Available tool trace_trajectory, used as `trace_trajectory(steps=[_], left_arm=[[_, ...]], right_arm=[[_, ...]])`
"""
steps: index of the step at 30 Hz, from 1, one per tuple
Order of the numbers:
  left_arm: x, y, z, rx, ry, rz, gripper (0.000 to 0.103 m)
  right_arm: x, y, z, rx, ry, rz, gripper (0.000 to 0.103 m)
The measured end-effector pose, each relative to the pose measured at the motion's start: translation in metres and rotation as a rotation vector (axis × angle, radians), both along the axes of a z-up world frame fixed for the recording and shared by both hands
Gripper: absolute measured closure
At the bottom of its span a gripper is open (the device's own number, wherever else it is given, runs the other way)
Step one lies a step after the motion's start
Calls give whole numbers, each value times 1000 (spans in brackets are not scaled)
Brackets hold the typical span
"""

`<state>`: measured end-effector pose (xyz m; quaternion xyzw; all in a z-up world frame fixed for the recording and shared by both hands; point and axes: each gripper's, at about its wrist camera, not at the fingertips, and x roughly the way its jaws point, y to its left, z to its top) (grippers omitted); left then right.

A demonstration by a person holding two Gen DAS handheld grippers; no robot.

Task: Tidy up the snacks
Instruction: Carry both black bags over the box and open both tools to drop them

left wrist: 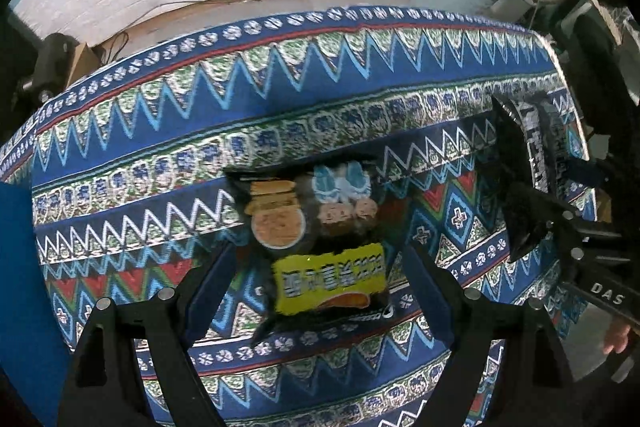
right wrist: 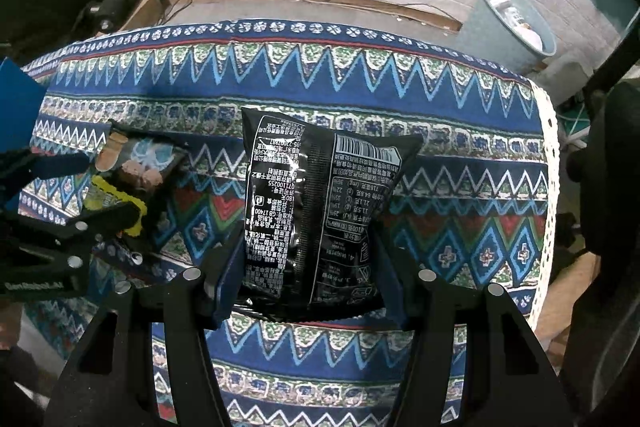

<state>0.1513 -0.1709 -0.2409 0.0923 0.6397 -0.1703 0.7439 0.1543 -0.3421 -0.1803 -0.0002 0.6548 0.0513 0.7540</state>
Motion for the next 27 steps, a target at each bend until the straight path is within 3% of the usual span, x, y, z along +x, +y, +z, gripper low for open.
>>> trace_trajectory(steps=[10,12,13,15,27], left_arm=[[-7,-28,-34,73,16,-44,17],[-10,-31,-36,78,-7,-57,22],[-12,-32,-36,86,-23,-65,31],[-12,-30,-34,85,-32,-77,38],[-32,-13,4,112,-155,-117,40]], right_arm=[[1,-6,-2,18,0,14,44],[0,-6,-1,21,1,16,44],[1,-5,-1,21,0,17,44],[0,-4,0,24,-2,20,44],[-3,12,18,34,-33,44,44]])
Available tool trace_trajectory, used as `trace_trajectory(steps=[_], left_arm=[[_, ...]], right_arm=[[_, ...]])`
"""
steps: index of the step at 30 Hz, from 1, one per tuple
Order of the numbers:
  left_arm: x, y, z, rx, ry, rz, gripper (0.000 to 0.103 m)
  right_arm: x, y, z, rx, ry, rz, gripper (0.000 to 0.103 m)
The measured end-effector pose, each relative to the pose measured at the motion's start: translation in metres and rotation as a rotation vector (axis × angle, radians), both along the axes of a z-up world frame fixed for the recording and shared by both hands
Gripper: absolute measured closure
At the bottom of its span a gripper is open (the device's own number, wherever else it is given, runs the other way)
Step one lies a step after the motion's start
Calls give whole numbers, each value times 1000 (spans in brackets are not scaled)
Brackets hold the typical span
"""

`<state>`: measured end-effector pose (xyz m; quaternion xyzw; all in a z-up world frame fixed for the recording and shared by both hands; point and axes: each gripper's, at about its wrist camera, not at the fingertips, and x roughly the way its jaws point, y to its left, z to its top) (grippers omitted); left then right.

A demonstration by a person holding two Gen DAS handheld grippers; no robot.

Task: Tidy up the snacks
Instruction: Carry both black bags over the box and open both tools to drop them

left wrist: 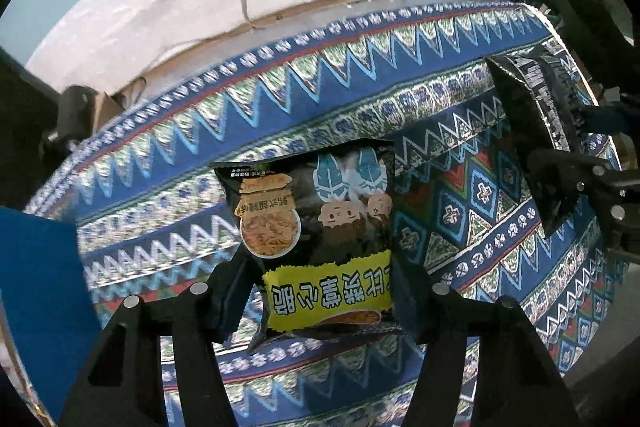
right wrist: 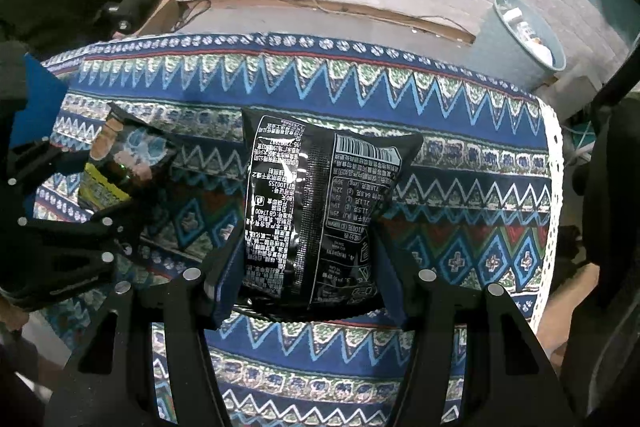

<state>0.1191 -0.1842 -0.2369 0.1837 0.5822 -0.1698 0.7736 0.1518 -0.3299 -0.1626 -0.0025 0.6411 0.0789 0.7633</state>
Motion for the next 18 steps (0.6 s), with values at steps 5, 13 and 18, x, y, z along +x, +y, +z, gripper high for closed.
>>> trace_trajectory(steps=[5,13,18], left_arm=[[-9,8,27,-2,-59,-16,40],[-23,53,64,-2,-123,-19,40],[-33,74,90,5,-171,-14,40]], right_arm=[[-2,7,14,-2,-29,11,44],[-9,20,30,1,-60,38,44],[-12,33,44,14,-85,51,44]])
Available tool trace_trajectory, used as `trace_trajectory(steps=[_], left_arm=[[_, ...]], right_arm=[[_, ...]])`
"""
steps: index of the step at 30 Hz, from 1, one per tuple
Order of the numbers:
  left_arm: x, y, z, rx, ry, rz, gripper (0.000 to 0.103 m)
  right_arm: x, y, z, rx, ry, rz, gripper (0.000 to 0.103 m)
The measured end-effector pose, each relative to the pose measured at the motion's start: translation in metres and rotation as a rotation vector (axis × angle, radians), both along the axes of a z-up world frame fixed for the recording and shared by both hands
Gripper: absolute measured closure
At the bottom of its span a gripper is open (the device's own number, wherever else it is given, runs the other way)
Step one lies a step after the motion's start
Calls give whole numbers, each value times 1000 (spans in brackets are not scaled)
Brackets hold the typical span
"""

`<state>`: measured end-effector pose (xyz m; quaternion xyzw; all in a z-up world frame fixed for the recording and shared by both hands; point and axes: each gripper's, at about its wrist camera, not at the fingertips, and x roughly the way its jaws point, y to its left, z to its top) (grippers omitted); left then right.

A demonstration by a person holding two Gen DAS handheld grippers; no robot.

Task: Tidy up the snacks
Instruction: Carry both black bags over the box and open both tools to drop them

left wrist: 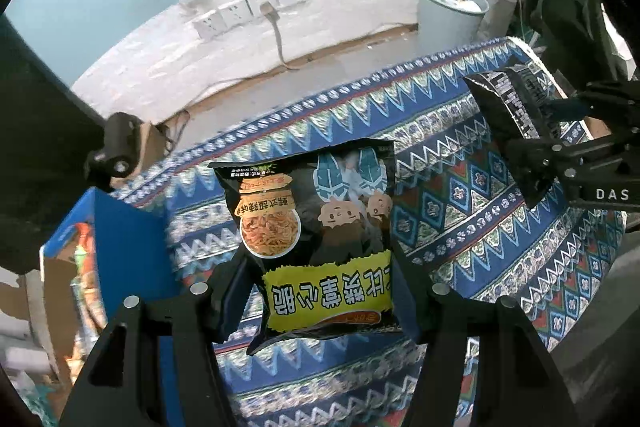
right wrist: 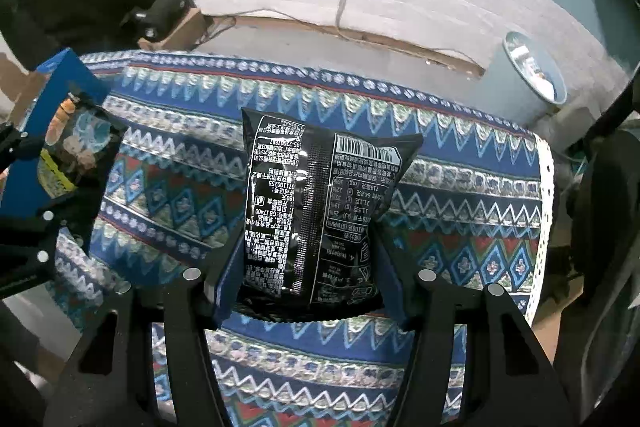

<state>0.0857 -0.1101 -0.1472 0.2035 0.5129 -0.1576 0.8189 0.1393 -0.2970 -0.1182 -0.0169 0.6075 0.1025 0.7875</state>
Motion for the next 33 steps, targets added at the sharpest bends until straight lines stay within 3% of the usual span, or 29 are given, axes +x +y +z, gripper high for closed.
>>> trace_trajectory(steps=[10,22,33], left_arm=[[-25,44,44,-20,-88,26,40],[-42,113,74,-32,-163,137,40],[-46,172,77,-43,-164,234,40]], right_arm=[[-7,38,32,6,-67,52,44],[-10,105,64,33,-126,165,44],[-11,169,79,61,-155,271,44]])
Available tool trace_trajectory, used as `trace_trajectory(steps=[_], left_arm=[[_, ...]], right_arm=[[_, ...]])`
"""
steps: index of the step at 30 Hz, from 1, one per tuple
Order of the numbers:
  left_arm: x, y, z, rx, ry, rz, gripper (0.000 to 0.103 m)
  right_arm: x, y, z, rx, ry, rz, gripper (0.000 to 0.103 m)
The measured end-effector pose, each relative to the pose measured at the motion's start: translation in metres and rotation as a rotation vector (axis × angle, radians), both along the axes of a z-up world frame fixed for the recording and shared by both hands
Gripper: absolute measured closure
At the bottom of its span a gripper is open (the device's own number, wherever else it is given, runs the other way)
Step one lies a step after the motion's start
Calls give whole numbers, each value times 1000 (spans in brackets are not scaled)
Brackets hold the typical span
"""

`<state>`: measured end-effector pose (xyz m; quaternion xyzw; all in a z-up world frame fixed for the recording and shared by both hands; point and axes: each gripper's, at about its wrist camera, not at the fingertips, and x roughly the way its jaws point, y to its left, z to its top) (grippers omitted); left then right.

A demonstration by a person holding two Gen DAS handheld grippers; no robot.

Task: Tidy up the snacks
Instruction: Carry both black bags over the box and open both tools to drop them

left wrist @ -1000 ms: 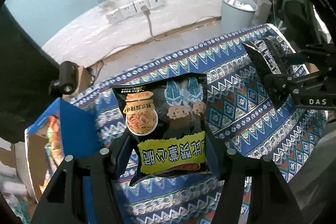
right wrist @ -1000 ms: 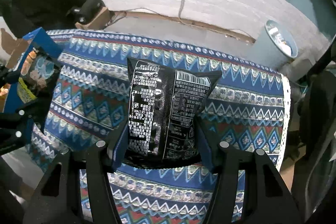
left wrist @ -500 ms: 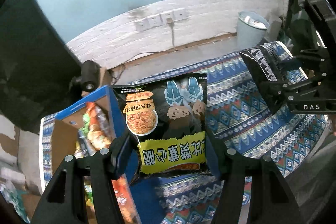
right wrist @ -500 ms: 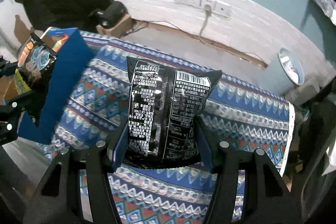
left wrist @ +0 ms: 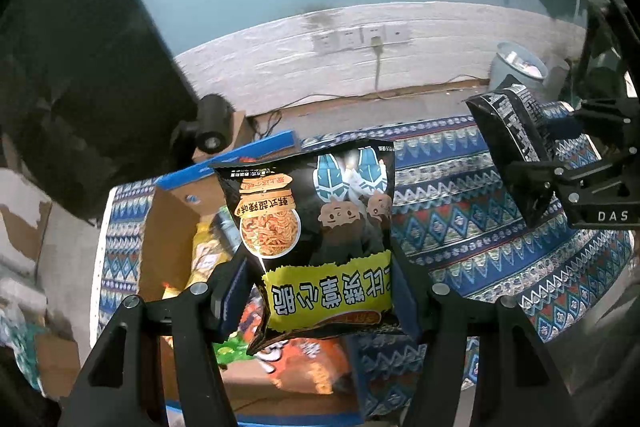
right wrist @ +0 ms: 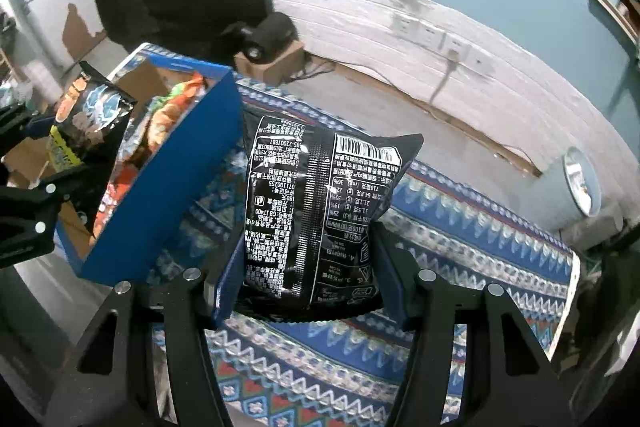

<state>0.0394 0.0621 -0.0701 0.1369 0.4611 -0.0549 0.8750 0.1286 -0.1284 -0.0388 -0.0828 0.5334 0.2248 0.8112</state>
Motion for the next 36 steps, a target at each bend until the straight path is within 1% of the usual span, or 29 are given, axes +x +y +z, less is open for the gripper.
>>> trace_trajectory(steps=[5,10,16,20,24,30,34,36], left_arm=[[-3,29,3,-11,-12,48,40],[-5,64,-1,4,-21,112,40],[-6,103,-16,-10,17,190,40],[-6,121,-27,-26,48,229,40],[-8,137,-36,-39,73,263,40],[-9,150,-51,-25,108,294,40],[-8,151,-53,-47,132,299,39],[-9,151,-51,-46,129,299,36]], right_arm=[[4,29,1,9,0,42,44],[7,57,2,20,1,88,44],[10,87,2,44,8,133,44],[14,111,3,68,13,160,44],[14,135,7,86,11,191,44],[16,167,6,113,26,234,44],[16,185,-1,118,42,257,44],[18,191,-6,131,50,266,44]])
